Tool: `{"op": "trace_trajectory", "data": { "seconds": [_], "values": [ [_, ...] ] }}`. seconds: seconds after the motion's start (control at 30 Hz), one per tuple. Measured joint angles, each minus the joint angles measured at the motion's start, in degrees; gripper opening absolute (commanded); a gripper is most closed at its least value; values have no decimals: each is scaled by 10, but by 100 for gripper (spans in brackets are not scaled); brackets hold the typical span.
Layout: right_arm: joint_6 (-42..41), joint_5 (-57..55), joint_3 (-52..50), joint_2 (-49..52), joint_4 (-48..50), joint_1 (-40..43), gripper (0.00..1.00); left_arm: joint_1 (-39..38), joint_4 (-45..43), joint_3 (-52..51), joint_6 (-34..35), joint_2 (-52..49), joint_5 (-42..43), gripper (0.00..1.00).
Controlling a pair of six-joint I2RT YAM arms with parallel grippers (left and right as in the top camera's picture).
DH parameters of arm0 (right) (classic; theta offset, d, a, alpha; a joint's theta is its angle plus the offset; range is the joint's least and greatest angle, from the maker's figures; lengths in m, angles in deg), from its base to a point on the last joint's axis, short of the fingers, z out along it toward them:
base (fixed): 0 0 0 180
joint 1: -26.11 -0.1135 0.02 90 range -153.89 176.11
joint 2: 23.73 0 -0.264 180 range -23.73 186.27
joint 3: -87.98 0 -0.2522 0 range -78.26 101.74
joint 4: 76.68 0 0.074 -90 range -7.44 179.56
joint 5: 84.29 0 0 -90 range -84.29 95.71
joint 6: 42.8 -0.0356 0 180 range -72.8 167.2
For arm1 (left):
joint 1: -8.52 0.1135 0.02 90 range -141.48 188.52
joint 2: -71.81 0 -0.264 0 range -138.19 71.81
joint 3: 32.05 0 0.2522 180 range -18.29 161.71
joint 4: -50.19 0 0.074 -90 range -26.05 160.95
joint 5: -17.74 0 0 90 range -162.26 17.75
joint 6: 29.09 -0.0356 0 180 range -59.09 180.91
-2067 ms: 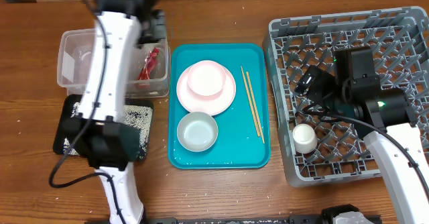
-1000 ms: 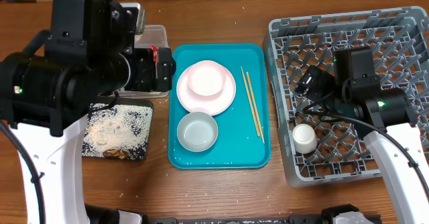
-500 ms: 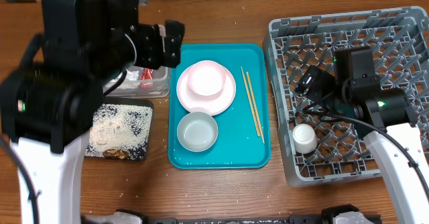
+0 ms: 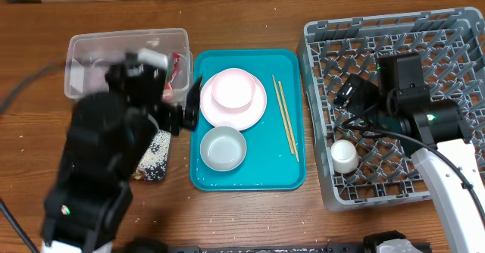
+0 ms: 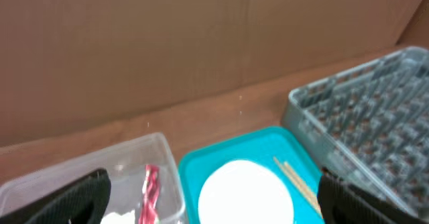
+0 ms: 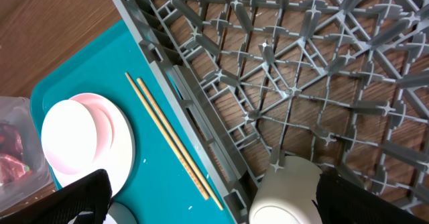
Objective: Sort waste into correct bins and load items into the dishwasher
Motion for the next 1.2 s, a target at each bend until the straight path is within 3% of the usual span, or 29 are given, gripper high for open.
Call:
{"op": "trace_trajectory", "data": {
  "seconds": [0.23,0.63,0.97,1.2],
  "values": [
    [0,0,0,0,0,0,100,69,-159,-290,35,215,-6,100],
    [0,0,0,0,0,0,100,135,-208,-547,82,506,25,100],
    [0,0,0,0,0,0,100,135,-347,-682,89,522,45,100],
    [0,0,0,0,0,0,100,135,-325,-704,93,522,62,100]
  ]
}}
